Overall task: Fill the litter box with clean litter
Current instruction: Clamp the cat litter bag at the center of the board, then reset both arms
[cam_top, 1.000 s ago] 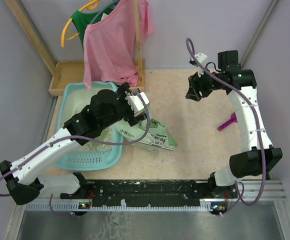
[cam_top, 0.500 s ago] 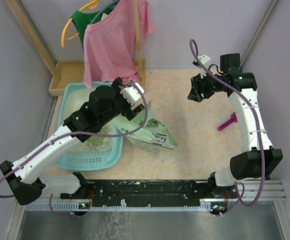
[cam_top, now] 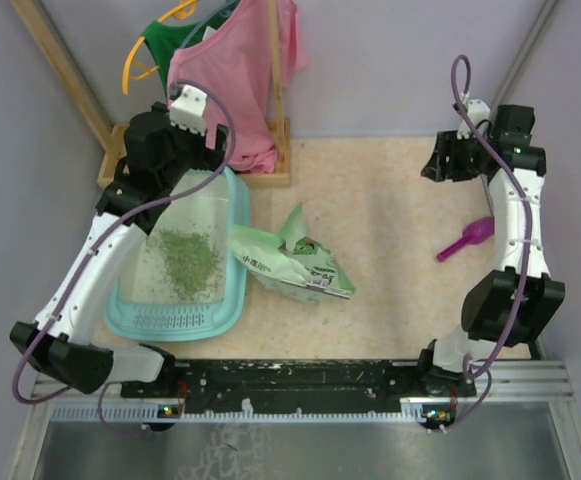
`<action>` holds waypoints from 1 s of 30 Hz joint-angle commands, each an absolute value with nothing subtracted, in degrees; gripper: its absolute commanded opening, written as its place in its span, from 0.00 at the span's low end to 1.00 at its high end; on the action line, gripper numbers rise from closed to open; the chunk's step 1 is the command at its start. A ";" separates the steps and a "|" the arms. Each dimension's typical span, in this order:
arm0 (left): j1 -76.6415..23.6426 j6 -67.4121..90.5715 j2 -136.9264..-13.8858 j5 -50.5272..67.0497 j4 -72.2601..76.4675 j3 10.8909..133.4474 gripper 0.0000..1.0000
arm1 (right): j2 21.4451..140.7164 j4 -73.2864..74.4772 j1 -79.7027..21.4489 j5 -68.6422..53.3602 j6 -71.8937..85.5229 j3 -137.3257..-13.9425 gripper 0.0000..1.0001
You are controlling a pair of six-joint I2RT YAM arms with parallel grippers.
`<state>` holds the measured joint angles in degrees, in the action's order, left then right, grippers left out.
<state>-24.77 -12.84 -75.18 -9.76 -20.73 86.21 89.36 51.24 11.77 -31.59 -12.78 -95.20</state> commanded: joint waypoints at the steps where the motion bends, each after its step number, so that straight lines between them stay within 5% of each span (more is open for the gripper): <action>1: -16.38 -4.70 -77.34 -3.45 -17.99 87.20 1.00 | 88.38 41.67 14.02 -28.86 -9.36 -92.93 0.54; 8: -0.04 9.52 -78.38 9.80 -16.03 81.38 1.00 | 86.91 33.95 14.37 -27.63 -6.62 -85.83 0.54; 19: 0.61 8.96 -70.95 12.16 -12.41 67.46 0.99 | 79.72 18.33 14.33 -32.29 -0.08 -69.03 0.54; 30: 0.15 5.10 -67.70 19.74 -12.16 62.18 0.97 | 78.62 17.09 14.24 -36.05 -0.22 -65.56 0.54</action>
